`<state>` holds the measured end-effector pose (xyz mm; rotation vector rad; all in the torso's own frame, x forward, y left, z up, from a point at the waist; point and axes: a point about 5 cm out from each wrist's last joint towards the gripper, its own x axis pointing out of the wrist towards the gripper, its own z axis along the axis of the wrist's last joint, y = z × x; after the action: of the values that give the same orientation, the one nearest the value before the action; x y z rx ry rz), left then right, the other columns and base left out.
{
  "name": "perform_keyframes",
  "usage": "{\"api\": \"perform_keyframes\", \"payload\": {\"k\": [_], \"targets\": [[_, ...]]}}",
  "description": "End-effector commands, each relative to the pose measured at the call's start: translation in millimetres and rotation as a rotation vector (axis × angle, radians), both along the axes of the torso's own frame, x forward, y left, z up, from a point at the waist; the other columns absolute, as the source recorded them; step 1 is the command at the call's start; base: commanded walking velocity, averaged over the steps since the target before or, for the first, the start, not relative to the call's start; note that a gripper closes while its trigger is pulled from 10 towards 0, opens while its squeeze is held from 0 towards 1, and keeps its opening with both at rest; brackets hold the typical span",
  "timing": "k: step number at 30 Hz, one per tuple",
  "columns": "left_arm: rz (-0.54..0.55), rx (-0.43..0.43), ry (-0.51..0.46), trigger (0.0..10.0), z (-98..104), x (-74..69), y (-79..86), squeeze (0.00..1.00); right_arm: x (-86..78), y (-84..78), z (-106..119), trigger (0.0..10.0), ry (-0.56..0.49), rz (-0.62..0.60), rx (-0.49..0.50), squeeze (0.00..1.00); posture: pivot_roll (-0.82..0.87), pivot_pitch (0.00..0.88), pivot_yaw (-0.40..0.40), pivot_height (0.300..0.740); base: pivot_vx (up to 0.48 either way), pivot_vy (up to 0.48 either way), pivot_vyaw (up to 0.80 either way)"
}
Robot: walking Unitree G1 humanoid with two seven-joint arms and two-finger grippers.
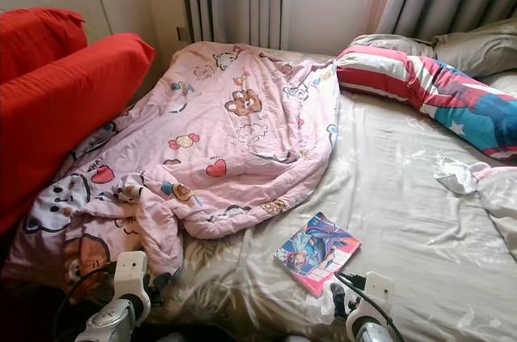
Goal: Clean up the room
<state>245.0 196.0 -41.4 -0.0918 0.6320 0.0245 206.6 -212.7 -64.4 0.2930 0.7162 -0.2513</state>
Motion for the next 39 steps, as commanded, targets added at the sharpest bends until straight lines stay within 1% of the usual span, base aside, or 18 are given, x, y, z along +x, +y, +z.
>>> {"api": "perform_keyframes", "payload": {"k": [1,2,3,6,10,11,12,13,15,17,19,21,28,29,31,32,33,39], "targets": [[-0.010,0.000,0.000,10.0,-1,-1.4,1.0,0.00,3.1,1.8,2,10.0,-0.025,-0.017,0.023,0.09,0.01,0.000,-0.011,0.652,0.000,0.000,0.00],[-0.013,0.001,-0.005,10.0,0,-1.3,1.4,0.00,3.2,2.2,2,10.0,-0.031,-0.018,0.027,0.61,0.01,0.000,-0.007,0.652,0.000,0.000,0.00],[-0.015,0.003,-0.009,10.0,0,-1.3,1.9,0.00,3.2,2.6,2,10.0,-0.035,-0.016,0.029,0.80,0.01,0.000,-0.004,0.652,0.000,0.000,0.00],[-0.019,0.013,-0.023,10.0,1,-2.2,4.1,0.00,2.9,5.5,2,10.0,-0.048,0.012,0.044,1.00,0.00,0.000,0.011,0.652,0.000,0.000,0.00],[-0.022,0.029,-0.037,10.0,1,-4.7,8.6,0.00,2.7,8.1,2,10.0,-0.046,0.115,-0.030,1.00,-0.02,0.000,0.033,0.652,0.000,0.000,0.00],[-0.027,0.036,-0.041,10.0,1,-5.7,10.1,0.00,2.3,9.2,2,10.0,-0.052,0.129,-0.038,0.09,-0.03,0.000,0.043,0.652,0.000,0.000,0.00],[-0.028,0.038,-0.042,10.0,1,-6.3,10.8,0.00,1.9,9.8,2,10.0,-0.054,0.133,-0.040,0.09,-0.03,0.000,0.049,0.652,0.000,0.000,0.00],[-0.033,0.043,-0.045,10.0,1,-7.0,11.8,0.00,1.1,10.5,2,10.0,-0.059,0.128,-0.035,0.00,-0.04,0.008,0.055,0.652,0.000,0.000,0.00],[-0.039,0.049,-0.054,10.0,0,-9.6,14.3,0.00,-1.6,11.8,1,10.0,-0.071,0.113,-0.030,0.00,-0.04,0.019,0.064,0.652,0.000,0.000,0.00],[-0.042,0.050,-0.061,10.0,0,-11.1,15.1,0.00,43.7,19.2,27,10.0,-0.151,0.115,-0.043,0.00,-0.04,0.026,0.068,0.652,0.000,0.000,0.00],[-0.042,0.050,-0.061,10.0,0,-11.1,15.1,0.00,43.7,19.2,27,10.0,-0.151,0.115,-0.043,0.00,-0.04,0.026,0.068,0.652,0.000,0.000,0.00],[-0.047,0.044,-0.077,10.0,-2,-16.5,15.8,0.00,72.1,22.0,48,10.0,-0.211,0.083,-0.060,0.00,-0.03,0.050,0.060,0.652,0.000,0.000,0.00],[-0.068,0.031,-0.078,10.0,-12,-38.4,14.5,0.00,69.6,2.9,54,10.0,-0.287,-0.058,-0.089,0.00,-0.01,0.074,0.042,0.652,0.000,0.000,0.00],[-0.076,0.040,-0.077,10.0,-11,-35.6,13.2,0.00,68.5,-0.5,54,10.0,-0.288,-0.084,-0.092,0.00,-0.01,0.080,0.039,0.652,0.000,0.000,0.00],[-0.103,0.063,-0.139,10.0,13,7.5,2.3,0.00,65.5,-6.3,53,10.0,-0.274,-0.118,-0.097,0.00,-0.01,0.089,0.034,0.652,0.000,0.000,0.00],[-0.103,0.063,-0.139,10.0,13,7.5,2.3,0.00,65.5,-6.3,53,10.0,-0.274,-0.118,-0.097,0.00,-0.01,0.089,0.034,0.652,0.000,0.000,0.00],[-0.112,0.061,-0.181,10.0,25,23.4,-3.3,0.00,63.2,-9.2,51,10.0,-0.259,-0.128,-0.103,0.00,0.00,0.101,0.028,0.652,0.000,0.000,0.00],[-0.128,0.069,-0.229,10.0,34,33.6,-11.2,0.00,55.6,-17.9,45,10.0,-0.189,-0.133,-0.132,0.00,0.02,0.160,0.010,0.652,0.000,0.000,0.00]]}}
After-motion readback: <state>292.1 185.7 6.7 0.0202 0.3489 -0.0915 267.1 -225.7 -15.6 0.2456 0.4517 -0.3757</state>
